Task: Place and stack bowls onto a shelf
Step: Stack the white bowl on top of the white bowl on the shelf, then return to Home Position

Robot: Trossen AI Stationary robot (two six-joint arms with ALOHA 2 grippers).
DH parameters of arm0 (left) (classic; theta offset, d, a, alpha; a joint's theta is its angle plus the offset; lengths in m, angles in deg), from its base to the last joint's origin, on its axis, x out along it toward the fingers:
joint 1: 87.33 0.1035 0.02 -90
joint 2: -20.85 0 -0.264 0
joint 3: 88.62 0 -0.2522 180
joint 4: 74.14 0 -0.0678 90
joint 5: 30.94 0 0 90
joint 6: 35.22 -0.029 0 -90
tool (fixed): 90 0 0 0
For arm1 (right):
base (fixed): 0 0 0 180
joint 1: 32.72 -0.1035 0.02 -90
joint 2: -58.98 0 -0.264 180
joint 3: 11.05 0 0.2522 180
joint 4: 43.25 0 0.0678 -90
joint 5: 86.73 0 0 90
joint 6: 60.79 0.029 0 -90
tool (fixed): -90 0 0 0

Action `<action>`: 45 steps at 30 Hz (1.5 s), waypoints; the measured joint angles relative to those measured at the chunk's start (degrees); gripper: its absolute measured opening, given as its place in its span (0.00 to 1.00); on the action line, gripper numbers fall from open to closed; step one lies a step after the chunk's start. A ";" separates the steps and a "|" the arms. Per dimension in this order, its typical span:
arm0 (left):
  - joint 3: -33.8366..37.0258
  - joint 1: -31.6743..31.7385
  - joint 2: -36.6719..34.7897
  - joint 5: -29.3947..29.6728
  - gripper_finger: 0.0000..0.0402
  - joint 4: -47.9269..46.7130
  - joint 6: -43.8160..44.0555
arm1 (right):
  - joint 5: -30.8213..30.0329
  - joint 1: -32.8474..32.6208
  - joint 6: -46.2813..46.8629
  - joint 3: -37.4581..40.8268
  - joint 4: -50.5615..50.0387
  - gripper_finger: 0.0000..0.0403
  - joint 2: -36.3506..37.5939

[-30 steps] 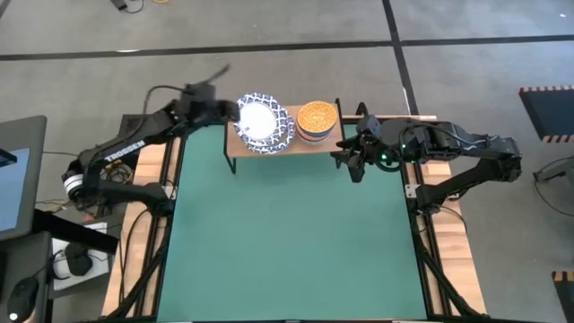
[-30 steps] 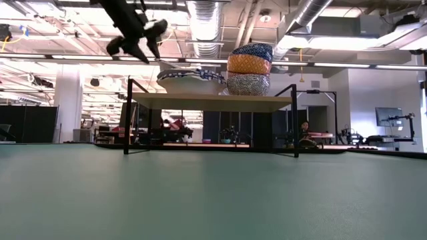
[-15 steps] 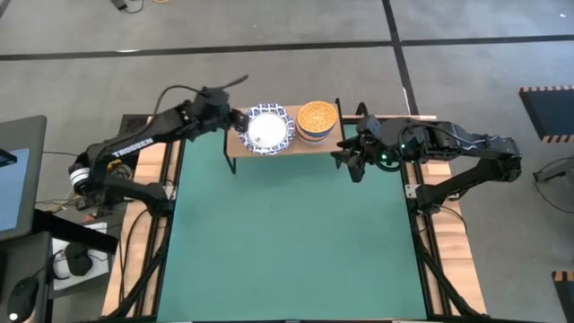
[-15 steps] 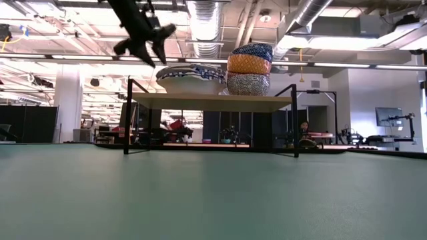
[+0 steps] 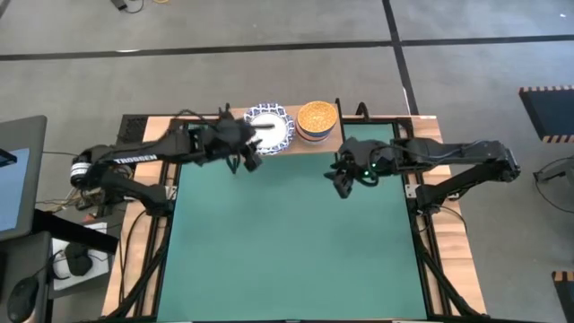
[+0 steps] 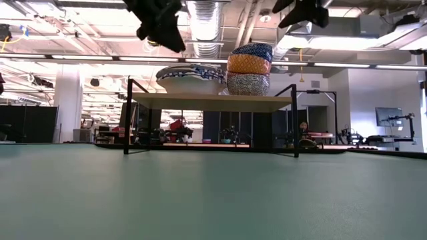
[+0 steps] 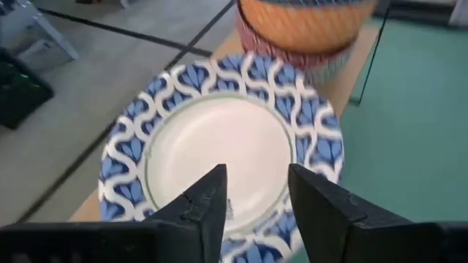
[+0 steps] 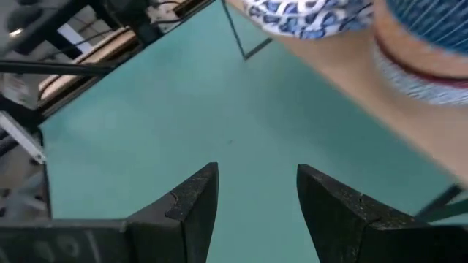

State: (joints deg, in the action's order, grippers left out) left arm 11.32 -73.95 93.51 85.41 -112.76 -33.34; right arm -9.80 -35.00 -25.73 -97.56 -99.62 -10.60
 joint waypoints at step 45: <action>12.47 -9.75 -17.19 -9.54 0.00 18.55 5.85 | 14.71 -3.20 -13.65 25.35 37.64 0.05 25.87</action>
State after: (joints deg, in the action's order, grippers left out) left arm 23.79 -83.71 76.32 75.86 -94.21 -27.49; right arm 4.92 -38.20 -39.38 -72.21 -61.99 15.26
